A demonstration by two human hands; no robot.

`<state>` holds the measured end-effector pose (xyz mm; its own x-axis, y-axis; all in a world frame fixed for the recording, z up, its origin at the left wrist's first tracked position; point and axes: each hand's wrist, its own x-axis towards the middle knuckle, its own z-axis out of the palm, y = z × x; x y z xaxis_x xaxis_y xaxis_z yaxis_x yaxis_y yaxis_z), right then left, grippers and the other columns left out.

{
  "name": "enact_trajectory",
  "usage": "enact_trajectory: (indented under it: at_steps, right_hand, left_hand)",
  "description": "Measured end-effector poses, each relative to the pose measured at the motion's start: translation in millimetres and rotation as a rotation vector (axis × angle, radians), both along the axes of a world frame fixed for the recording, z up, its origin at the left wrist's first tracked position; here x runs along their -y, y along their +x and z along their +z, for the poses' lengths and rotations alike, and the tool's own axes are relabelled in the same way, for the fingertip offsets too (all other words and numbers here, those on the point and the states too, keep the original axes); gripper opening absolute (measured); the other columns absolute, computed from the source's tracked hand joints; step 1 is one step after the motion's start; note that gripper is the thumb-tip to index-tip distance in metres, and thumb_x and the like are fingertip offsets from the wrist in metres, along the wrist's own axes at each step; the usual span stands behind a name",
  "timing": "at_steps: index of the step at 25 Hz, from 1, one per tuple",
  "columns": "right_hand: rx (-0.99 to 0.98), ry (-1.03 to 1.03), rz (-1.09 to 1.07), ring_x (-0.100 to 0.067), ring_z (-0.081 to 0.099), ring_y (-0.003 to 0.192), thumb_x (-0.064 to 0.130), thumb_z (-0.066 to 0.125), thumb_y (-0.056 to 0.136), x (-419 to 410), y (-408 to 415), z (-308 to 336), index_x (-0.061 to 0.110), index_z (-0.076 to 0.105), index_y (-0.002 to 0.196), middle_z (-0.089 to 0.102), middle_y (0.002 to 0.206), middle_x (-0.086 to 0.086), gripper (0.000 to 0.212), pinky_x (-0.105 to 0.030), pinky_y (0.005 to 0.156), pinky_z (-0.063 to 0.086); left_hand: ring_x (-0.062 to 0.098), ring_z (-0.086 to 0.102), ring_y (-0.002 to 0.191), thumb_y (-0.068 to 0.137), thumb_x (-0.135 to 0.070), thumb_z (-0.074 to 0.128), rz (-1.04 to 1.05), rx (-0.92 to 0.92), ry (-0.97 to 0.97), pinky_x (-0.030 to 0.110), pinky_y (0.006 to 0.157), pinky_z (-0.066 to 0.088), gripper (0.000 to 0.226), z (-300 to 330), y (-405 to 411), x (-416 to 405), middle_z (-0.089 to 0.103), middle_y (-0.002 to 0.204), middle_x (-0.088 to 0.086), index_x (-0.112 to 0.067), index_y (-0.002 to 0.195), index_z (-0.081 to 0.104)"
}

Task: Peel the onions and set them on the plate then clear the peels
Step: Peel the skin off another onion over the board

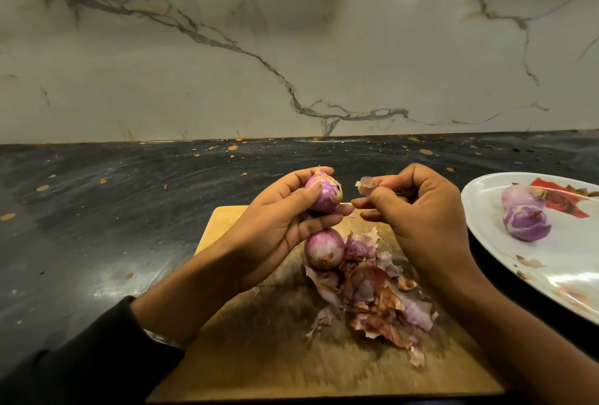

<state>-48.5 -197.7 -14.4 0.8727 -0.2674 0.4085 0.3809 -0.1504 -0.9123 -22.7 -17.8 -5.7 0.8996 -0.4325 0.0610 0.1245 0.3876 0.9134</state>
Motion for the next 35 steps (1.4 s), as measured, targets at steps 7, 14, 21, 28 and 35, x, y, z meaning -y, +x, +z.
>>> enact_trajectory:
  at_steps: [7, 14, 21, 28, 35]
  right_hand:
    - [0.012, -0.285, 0.036, -0.025, 0.060, 0.061, 0.004, 0.056, 0.091, 0.3, 0.8, -2.9, 0.017, 0.067, 0.072, 0.064, 0.064, -0.003, 0.026, -0.042, 0.054, 0.050]
    - [0.025, -0.360, 0.034, -0.006, 0.067, 0.073, 0.018, 0.073, 0.088, -1.6, -1.0, -4.4, 0.020, 0.075, 0.082, 0.072, 0.074, 0.007, 0.006, -0.018, 0.064, 0.054]
    - [0.082, -0.244, 0.090, -0.017, 0.071, 0.081, 0.032, 0.070, 0.088, -4.0, -1.4, -4.6, 0.026, 0.075, 0.104, 0.074, 0.090, 0.006, 0.018, -0.038, 0.066, 0.061]
    - [0.096, -0.172, 0.118, -0.018, 0.074, 0.084, 0.025, 0.072, 0.089, -3.7, 0.3, -6.4, 0.023, 0.076, 0.103, 0.076, 0.097, 0.002, 0.015, -0.040, 0.066, 0.063]
    - [0.103, -0.136, 0.141, -0.018, 0.076, 0.081, 0.018, 0.073, 0.088, -2.6, 0.6, -6.4, 0.014, 0.078, 0.098, 0.078, 0.093, 0.000, 0.013, -0.039, 0.064, 0.063]
  left_hand:
    - [0.039, 0.066, 0.112, 0.090, -0.014, 0.051, 0.021, -0.062, -0.057, 0.038, 0.091, 0.057, 0.042, -1.0, 2.1, -0.4, 0.063, 0.122, 0.025, -0.001, 0.130, 0.054]
    - [0.026, 0.069, 0.109, 0.084, -0.015, 0.058, 0.050, -0.006, -0.015, 0.032, 0.085, 0.060, 0.045, -1.7, 3.3, -0.8, 0.065, 0.126, 0.021, -0.006, 0.128, 0.057]
    - [0.023, 0.070, 0.102, 0.073, -0.019, 0.071, 0.060, 0.144, 0.104, 0.030, 0.084, 0.058, 0.051, -5.4, 3.9, -1.5, 0.067, 0.123, 0.015, -0.011, 0.122, 0.062]
    - [0.022, 0.071, 0.099, 0.071, -0.009, 0.074, 0.059, 0.213, 0.155, 0.028, 0.082, 0.057, 0.044, -5.6, 2.7, -0.8, 0.071, 0.112, 0.015, -0.014, 0.114, 0.064]
    - [0.017, 0.072, 0.095, 0.064, -0.007, 0.077, 0.102, 0.273, 0.179, 0.023, 0.078, 0.057, 0.044, -5.5, -1.1, 0.8, 0.073, 0.103, 0.005, -0.014, 0.105, 0.063]
